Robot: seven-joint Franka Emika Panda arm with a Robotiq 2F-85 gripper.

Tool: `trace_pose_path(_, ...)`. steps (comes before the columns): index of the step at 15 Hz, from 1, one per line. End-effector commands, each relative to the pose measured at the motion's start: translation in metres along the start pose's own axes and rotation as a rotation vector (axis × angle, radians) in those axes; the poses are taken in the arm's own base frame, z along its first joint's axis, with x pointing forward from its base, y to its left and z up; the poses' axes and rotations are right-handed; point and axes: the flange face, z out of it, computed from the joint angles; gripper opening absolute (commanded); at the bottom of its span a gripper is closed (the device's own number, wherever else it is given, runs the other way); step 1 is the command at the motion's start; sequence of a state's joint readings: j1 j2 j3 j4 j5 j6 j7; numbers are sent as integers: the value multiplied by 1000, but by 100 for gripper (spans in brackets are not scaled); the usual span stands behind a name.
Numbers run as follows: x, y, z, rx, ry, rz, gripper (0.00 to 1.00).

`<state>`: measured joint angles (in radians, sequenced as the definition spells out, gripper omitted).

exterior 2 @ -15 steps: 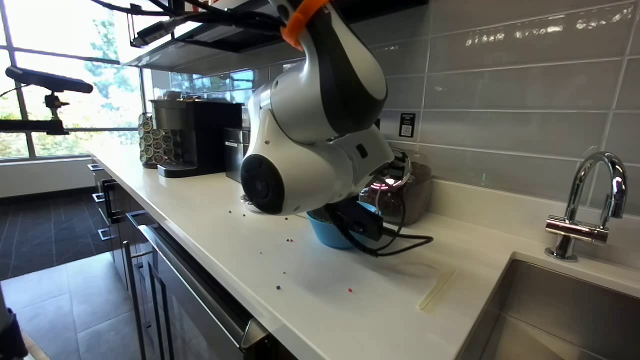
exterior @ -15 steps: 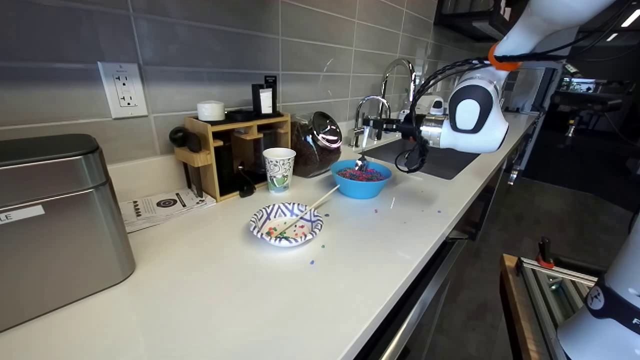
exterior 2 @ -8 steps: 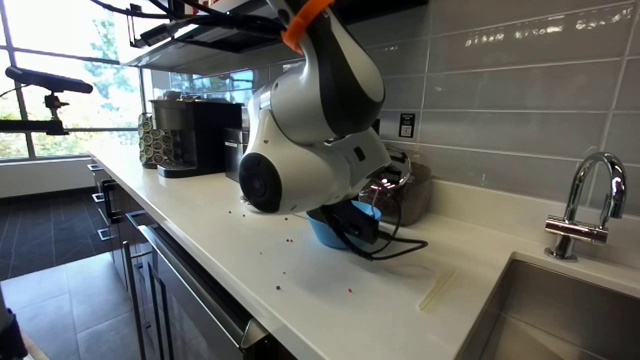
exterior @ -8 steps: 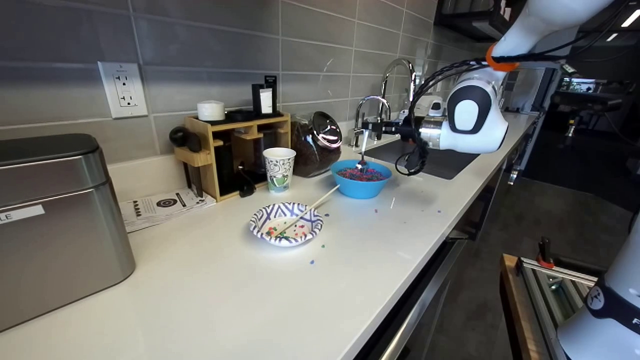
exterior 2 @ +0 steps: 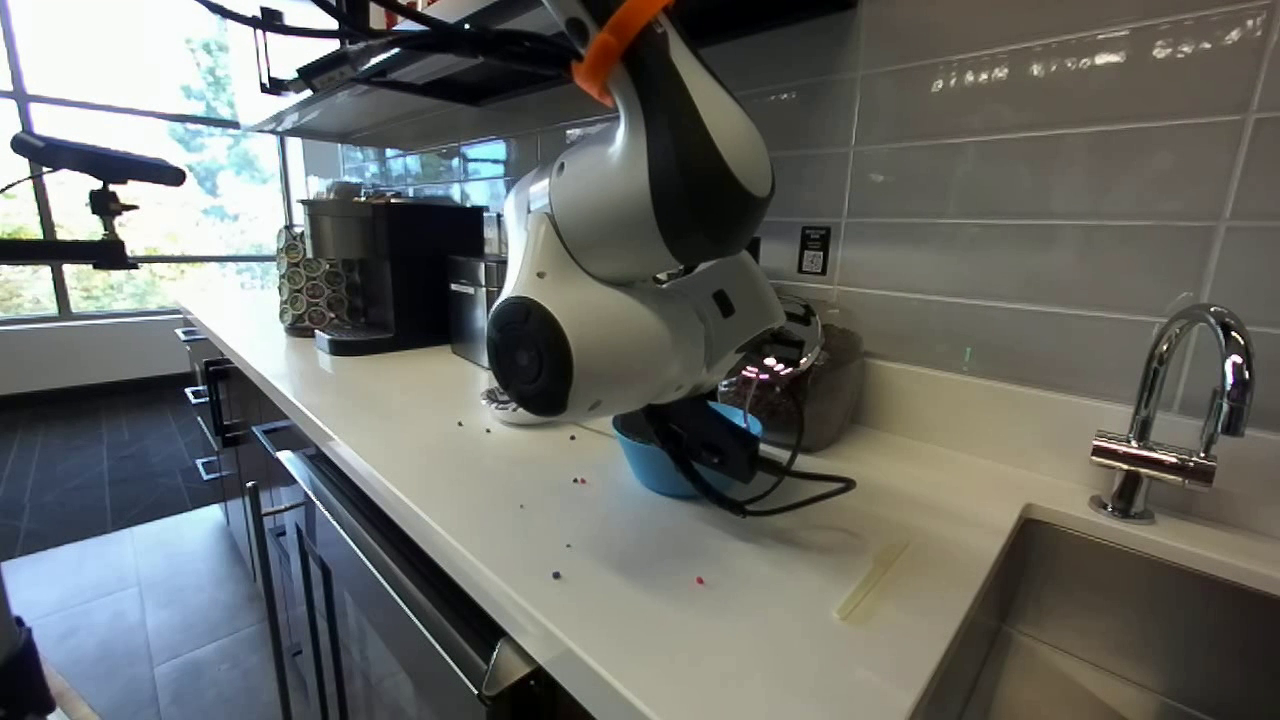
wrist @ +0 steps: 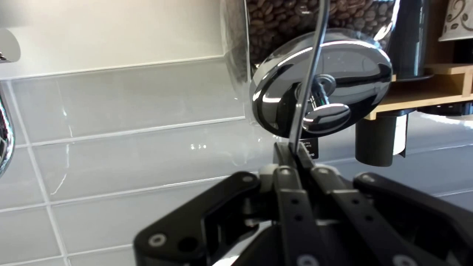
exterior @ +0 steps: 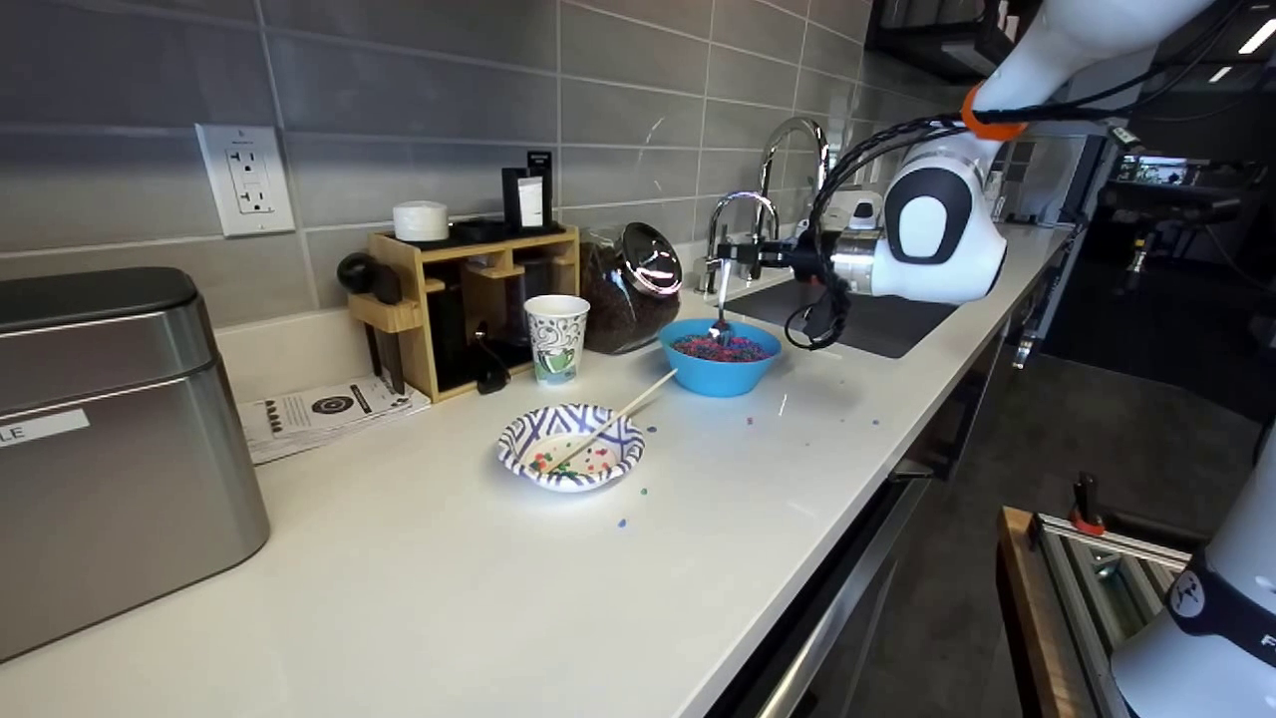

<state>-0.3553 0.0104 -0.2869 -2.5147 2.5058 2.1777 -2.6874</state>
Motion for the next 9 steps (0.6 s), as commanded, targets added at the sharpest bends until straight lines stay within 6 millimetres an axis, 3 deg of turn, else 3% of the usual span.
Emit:
trace_pose_path(1, -13, -2, 6, -6, -52, 23, 1)
trace_pose_path(2, -13, -1, 6, -7, -50, 25, 26)
trace_pose_path(4, -13, -2, 6, -7, -51, 23, 31)
trace_pose_path(9, -18, -3, 7, -2, -59, 14, 70)
